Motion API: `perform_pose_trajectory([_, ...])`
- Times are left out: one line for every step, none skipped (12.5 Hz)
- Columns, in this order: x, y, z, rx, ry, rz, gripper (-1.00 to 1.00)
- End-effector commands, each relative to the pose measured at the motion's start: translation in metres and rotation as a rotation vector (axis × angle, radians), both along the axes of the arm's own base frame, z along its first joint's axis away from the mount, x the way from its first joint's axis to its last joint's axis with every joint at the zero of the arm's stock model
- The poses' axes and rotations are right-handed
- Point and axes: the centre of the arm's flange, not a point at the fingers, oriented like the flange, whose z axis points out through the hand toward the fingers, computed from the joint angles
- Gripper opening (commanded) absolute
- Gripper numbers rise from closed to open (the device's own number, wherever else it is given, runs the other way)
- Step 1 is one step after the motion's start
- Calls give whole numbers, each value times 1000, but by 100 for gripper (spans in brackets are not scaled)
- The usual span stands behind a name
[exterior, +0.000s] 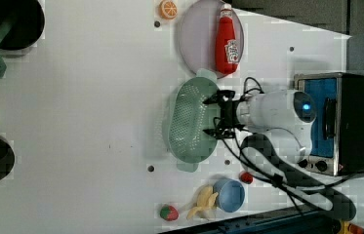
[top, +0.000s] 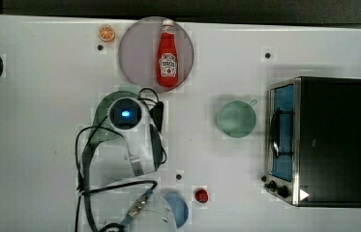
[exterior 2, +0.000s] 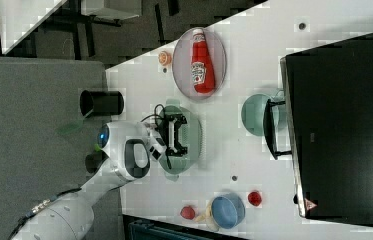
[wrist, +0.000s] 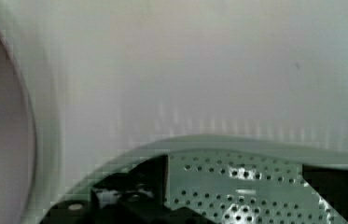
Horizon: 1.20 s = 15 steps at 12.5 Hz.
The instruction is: Drag strainer left to right.
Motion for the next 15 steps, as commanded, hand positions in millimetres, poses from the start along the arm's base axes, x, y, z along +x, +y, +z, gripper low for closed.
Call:
perform_pose_trajectory([0, -35, 4, -7, 13, 113, 100])
perform_pose_trajectory([0, -46, 4, -13, 14, 111, 100])
perform_pose_trajectory([0, -58, 3, -19, 17, 106, 100])
perform_pose_trajectory([-1, -68, 2, -25, 20, 101, 100])
perform_pose_trajectory([-1, -77, 2, -30, 20, 100, 100])
perform_pose_trajectory([0, -86, 2, -35, 21, 94, 100])
perform_pose_trajectory([1, -94, 2, -39, 21, 94, 100])
perform_pose_trajectory([1, -103, 2, -43, 21, 98, 100])
perform_pose_trajectory([1, -111, 2, -47, 23, 104, 100])
perform_pose_trajectory([1, -120, 2, -51, 24, 110, 100])
perform_pose_trajectory([1, -128, 2, -54, 25, 122, 100])
perform_pose_trajectory([1, -133, 2, -55, 23, 141, 100])
perform_pose_trajectory([4, -130, 5, -51, 6, 192, 100])
perform_pose_trajectory([10, -123, 14, -46, -30, 241, 100])
perform_pose_trajectory([14, -115, 26, -41, -56, 260, 100])
